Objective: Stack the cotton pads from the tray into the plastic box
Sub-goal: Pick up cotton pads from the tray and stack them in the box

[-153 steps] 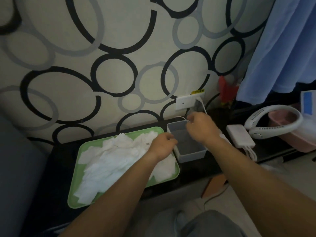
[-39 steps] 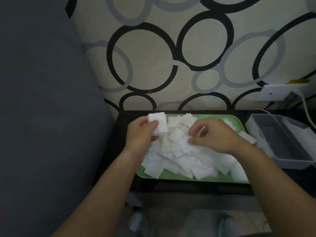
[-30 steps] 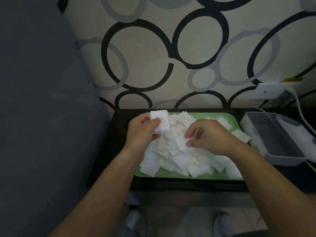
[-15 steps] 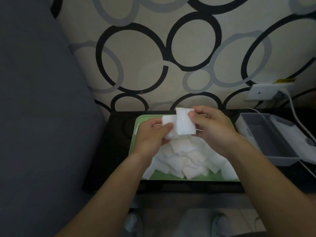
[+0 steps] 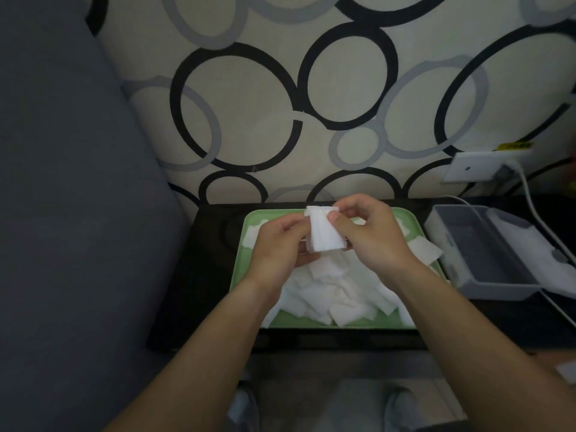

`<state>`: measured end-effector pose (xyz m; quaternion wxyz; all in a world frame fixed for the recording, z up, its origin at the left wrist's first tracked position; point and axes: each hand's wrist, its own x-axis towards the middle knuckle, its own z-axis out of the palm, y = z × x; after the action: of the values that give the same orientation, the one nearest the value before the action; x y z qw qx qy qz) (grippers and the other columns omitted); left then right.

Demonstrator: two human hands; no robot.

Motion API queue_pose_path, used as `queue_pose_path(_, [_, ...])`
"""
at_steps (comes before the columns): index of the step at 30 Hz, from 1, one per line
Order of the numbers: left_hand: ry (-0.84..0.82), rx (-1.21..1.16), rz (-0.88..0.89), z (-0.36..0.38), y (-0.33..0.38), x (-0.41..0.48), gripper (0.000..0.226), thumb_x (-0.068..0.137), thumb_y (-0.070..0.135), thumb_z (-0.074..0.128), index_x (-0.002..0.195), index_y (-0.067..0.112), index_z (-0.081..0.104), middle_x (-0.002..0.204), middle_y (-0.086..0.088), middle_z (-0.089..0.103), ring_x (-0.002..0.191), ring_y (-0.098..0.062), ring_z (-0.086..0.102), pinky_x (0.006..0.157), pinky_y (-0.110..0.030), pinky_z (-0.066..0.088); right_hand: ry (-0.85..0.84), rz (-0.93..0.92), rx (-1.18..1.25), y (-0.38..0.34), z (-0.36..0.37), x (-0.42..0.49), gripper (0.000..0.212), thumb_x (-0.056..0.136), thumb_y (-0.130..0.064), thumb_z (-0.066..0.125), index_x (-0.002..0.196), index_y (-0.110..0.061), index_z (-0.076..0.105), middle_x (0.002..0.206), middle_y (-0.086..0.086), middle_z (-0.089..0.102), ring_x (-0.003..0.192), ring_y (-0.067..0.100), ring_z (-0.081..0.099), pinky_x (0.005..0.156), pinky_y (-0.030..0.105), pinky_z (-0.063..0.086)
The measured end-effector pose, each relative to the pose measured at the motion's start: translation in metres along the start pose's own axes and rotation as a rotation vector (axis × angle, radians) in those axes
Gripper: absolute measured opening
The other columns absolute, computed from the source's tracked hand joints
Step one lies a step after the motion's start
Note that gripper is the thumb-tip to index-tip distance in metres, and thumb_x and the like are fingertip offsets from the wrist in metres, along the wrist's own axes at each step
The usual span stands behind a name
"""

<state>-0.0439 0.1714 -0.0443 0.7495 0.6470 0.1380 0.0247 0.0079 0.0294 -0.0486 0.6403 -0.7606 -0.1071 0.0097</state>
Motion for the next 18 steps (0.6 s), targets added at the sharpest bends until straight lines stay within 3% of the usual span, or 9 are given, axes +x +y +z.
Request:
queue_pose_path(4, [-0.001, -0.01, -0.022, 0.0, 0.002, -0.001, 0.022, 0.1, 0.031, 0.056, 0.104, 0.02, 0.075, 0.097, -0.003, 0.078, 0.092, -0.018, 0.075, 0.078, -0.033, 0.061, 0.038, -0.042, -0.133, 0.004, 0.003, 0.001, 0.002, 0.089, -0.024, 0.069, 0.089, -0.024, 0.067, 0.09, -0.004, 0.068, 0.082, 0.021, 0.066, 0.069, 0.038, 0.056])
queue_pose_path(8, [0.092, 0.026, 0.041, -0.007, -0.002, 0.002, 0.013, 0.091, 0.009, 0.069, 0.104, 0.012, 0.071, 0.094, -0.004, 0.077, 0.09, -0.017, 0.074, 0.075, -0.031, 0.062, 0.053, -0.035, -0.261, 0.005, -0.006, 0.003, 0.009, 0.094, -0.031, 0.062, 0.093, -0.023, 0.066, 0.086, -0.007, 0.067, 0.071, 0.012, 0.065, 0.061, 0.018, 0.048])
queue_pose_path(12, [0.238, 0.0, 0.026, -0.021, -0.001, 0.01, 0.011, 0.091, 0.009, 0.068, 0.099, 0.016, 0.07, 0.096, -0.003, 0.075, 0.091, -0.015, 0.071, 0.079, -0.033, 0.062, -0.281, -0.095, -0.462, 0.004, -0.019, -0.002, 0.01, 0.084, -0.026, 0.075, 0.088, -0.032, 0.07, 0.091, -0.013, 0.068, 0.077, 0.005, 0.063, 0.071, 0.025, 0.052])
queue_pose_path(14, [0.255, 0.003, 0.023, -0.027, -0.002, 0.012, 0.01, 0.092, 0.01, 0.067, 0.098, 0.018, 0.071, 0.097, -0.003, 0.074, 0.092, -0.016, 0.071, 0.075, -0.031, 0.06, -0.439, -0.099, -0.68, 0.005, -0.016, -0.008, 0.031, 0.069, -0.039, 0.085, 0.094, -0.036, 0.067, 0.1, -0.017, 0.06, 0.085, 0.004, 0.057, 0.074, 0.026, 0.05])
queue_pose_path(16, [0.254, 0.008, 0.02, -0.029, -0.003, 0.012, 0.011, 0.092, 0.011, 0.067, 0.097, 0.019, 0.071, 0.097, -0.003, 0.074, 0.093, -0.016, 0.07, 0.071, -0.027, 0.057, -0.486, -0.119, -0.863, 0.007, -0.011, -0.012, 0.05, 0.06, -0.048, 0.088, 0.101, -0.039, 0.062, 0.103, -0.019, 0.05, 0.09, 0.001, 0.05, 0.077, 0.026, 0.047])
queue_pose_path(18, [0.25, 0.01, 0.017, -0.029, -0.003, 0.012, 0.01, 0.092, 0.011, 0.066, 0.096, 0.019, 0.071, 0.096, -0.002, 0.074, 0.093, -0.016, 0.07, 0.069, -0.026, 0.056, -0.466, -0.144, -0.9, 0.009, -0.008, -0.013, 0.049, 0.062, -0.048, 0.087, 0.102, -0.04, 0.06, 0.104, -0.016, 0.047, 0.091, 0.002, 0.047, 0.077, 0.026, 0.045])
